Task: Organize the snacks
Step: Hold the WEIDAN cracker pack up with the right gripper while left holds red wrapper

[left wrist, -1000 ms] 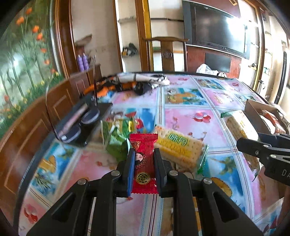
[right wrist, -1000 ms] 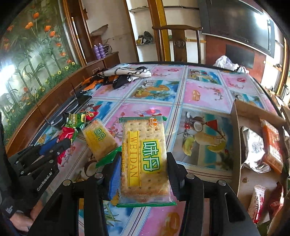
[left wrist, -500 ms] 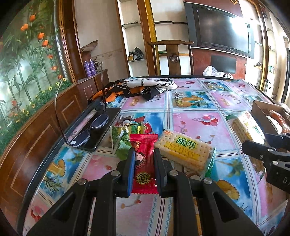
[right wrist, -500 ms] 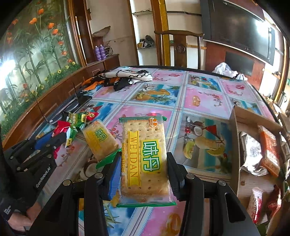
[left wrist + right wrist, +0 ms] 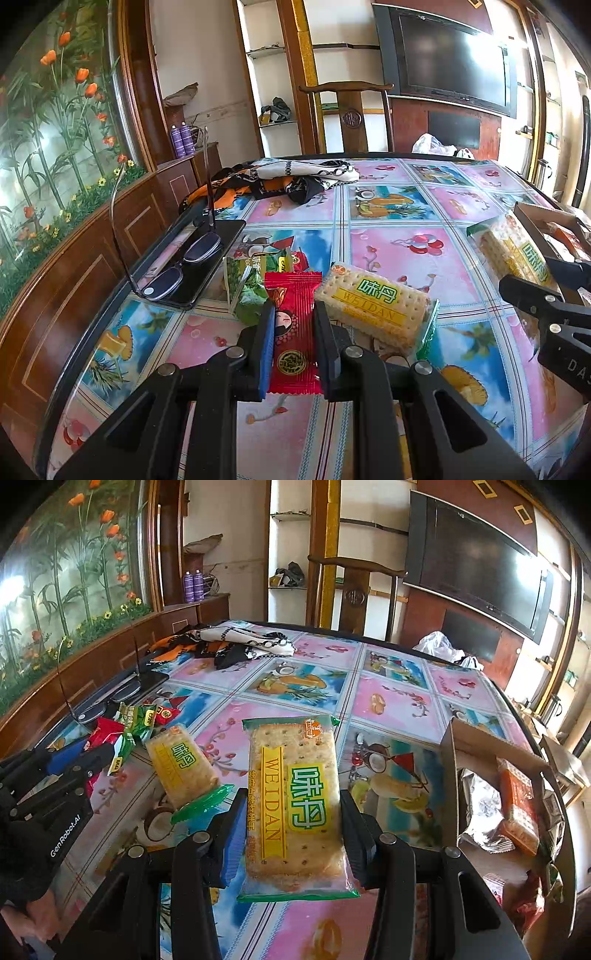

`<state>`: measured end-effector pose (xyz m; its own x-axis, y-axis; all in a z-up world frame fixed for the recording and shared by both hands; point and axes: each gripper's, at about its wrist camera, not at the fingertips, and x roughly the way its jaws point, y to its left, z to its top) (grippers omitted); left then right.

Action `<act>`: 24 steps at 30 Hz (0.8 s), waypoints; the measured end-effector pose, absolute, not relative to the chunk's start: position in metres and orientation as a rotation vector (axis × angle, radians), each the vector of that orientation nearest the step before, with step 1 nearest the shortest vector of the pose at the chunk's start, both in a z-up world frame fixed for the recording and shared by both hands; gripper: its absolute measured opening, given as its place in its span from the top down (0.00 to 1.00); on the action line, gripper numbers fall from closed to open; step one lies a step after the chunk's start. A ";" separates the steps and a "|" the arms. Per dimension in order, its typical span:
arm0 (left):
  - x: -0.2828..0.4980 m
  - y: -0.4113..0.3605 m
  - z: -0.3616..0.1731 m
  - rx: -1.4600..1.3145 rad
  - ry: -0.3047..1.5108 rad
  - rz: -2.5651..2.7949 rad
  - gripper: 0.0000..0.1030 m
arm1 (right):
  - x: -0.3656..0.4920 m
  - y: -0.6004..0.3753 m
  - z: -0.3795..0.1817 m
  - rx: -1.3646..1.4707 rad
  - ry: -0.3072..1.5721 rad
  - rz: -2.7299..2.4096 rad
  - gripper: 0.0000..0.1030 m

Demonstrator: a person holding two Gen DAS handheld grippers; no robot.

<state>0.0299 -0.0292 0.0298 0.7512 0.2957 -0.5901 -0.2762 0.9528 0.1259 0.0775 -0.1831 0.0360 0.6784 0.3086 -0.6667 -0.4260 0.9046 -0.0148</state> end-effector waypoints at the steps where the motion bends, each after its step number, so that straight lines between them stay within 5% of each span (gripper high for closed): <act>1: 0.030 -0.030 0.030 0.032 0.650 0.312 0.82 | 0.077 -0.183 0.036 -0.182 0.709 0.409 0.51; 24: 0.029 -0.031 0.031 0.034 0.643 0.305 0.82 | 0.078 -0.191 0.043 -0.175 0.683 0.356 0.51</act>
<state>0.0291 -0.0308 0.0313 0.7572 0.2903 -0.5851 -0.2692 0.9549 0.1254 0.0783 -0.1910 0.0428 0.7183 0.2636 -0.6439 -0.3771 0.9252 -0.0419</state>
